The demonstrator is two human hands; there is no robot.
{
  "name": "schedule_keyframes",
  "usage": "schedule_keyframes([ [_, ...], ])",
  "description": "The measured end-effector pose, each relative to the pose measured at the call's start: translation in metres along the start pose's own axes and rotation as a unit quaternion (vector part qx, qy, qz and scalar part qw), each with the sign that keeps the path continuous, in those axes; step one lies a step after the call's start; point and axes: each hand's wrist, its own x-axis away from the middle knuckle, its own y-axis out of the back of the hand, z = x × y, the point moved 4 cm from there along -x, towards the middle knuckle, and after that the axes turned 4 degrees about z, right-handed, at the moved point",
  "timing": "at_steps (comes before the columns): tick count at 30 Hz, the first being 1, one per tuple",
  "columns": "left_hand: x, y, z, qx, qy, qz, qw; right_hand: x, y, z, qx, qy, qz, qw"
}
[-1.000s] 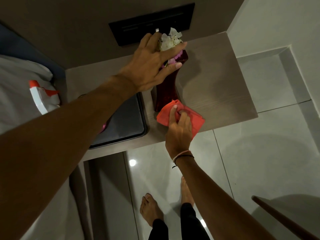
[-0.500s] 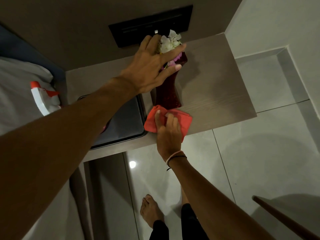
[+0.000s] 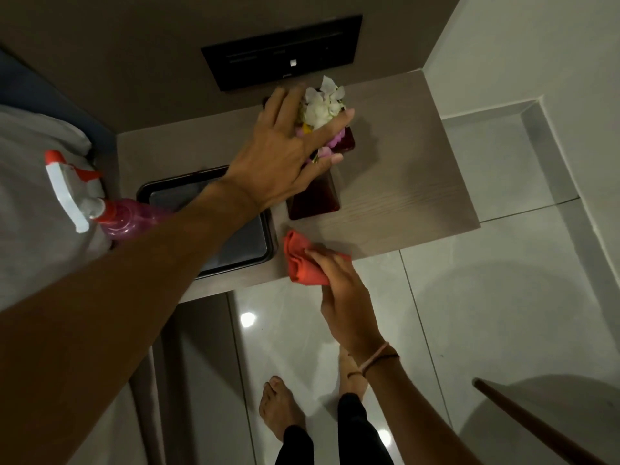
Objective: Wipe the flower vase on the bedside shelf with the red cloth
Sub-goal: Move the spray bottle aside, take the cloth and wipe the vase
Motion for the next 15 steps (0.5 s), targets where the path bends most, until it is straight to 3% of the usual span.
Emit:
schedule_keyframes([
  [2,0.005,-0.004,-0.002,-0.008,0.009,0.009,1.0,0.016,0.007,-0.003,-0.133,-0.05,0.017,0.99],
  [5,0.013,-0.008,-0.006,-0.019,0.012,0.011,1.0,0.037,0.022,-0.008,-0.312,-0.163,-0.021,0.936],
  [8,0.021,-0.005,-0.011,-0.005,0.014,0.007,1.0,0.048,0.026,-0.019,-0.5,-0.301,-0.063,0.809],
  [11,0.039,0.004,-0.015,0.093,0.066,-0.022,0.993,0.043,0.024,-0.012,-0.612,-0.306,-0.017,0.729],
  [13,0.07,0.003,-0.011,0.218,0.143,-0.073,0.962,0.032,0.02,-0.003,-0.638,-0.285,0.028,0.715],
  [15,0.112,-0.011,-0.003,0.367,0.256,-0.08,0.891,0.014,0.013,0.006,-0.633,-0.264,0.076,0.724],
])
